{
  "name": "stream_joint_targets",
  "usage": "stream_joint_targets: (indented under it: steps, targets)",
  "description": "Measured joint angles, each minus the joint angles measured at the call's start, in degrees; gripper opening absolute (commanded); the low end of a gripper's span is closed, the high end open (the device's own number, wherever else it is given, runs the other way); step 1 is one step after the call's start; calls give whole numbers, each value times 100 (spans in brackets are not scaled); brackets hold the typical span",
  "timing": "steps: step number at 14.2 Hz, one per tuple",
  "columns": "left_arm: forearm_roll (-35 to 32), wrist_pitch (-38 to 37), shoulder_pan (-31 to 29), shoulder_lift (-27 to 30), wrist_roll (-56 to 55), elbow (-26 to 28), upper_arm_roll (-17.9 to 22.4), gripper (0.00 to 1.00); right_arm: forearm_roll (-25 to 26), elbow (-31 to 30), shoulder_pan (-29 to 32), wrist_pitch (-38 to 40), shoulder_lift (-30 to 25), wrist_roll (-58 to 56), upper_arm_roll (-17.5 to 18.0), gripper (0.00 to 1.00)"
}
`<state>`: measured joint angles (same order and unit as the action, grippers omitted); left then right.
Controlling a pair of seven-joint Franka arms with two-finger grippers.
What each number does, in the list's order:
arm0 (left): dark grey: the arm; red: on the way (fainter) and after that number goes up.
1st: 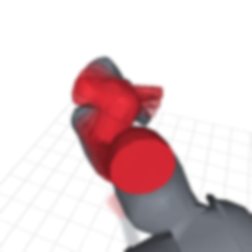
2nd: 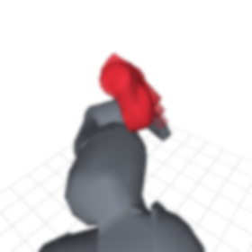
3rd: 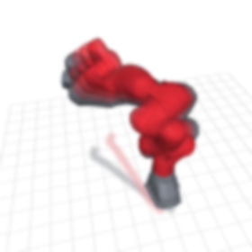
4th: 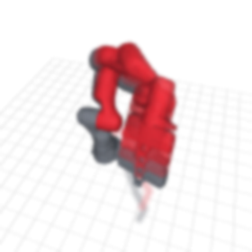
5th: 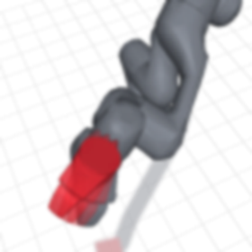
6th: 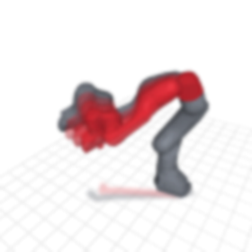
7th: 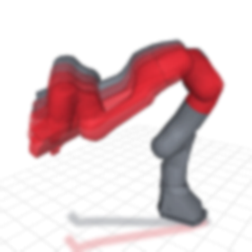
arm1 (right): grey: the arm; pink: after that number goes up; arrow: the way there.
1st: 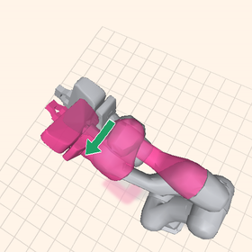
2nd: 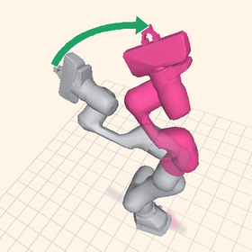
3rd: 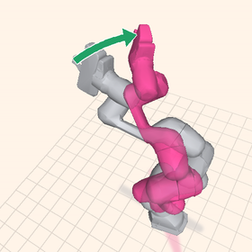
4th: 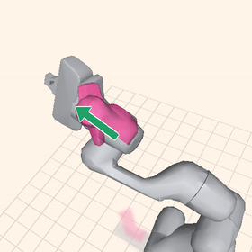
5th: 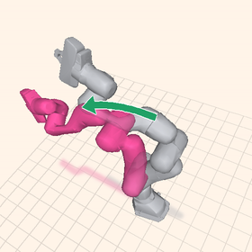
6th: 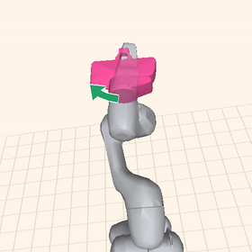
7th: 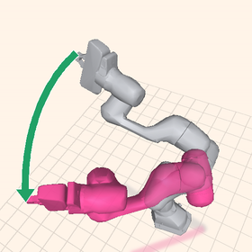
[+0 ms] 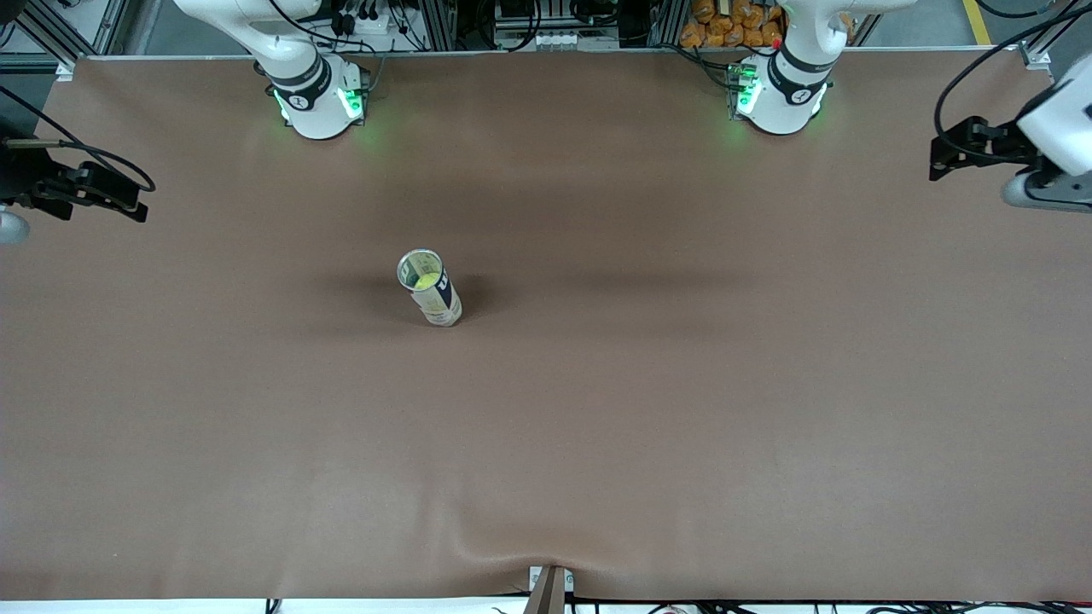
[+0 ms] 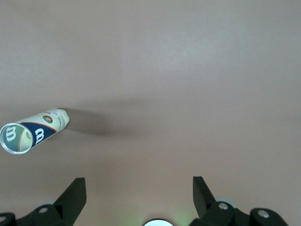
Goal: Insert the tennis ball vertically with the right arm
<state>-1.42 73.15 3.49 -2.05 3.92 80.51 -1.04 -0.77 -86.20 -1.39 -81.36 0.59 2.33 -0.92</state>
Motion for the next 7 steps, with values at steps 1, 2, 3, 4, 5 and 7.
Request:
stream_joint_targets:
  steps: [1, 2, 3, 4, 5, 7]
  targets:
    - [143, 31, -2, 52, -83, 42, 66, 100, 0, 2, -81, 62, 0, 27, 6, 100]
    - [207, 118, -3, 163, -186, 152, 88, 100, 2, 4, -151, 127, -1, 87, 9, 100]
    - [232, 250, 2, 327, -287, 335, 88, 100, 4, 5, -181, 158, -1, 138, 11, 100]
    - [244, 408, 6, 520, -411, 587, 87, 100, 6, 5, -179, 163, -1, 163, 2, 100]
    - [248, 549, 5, 695, -515, 840, 90, 100, 7, 5, -166, 154, -1, 167, -22, 100]
    - [202, 789, 2, 836, -586, 1093, 100, 100, 7, 6, -115, 91, -1, 167, -58, 100]
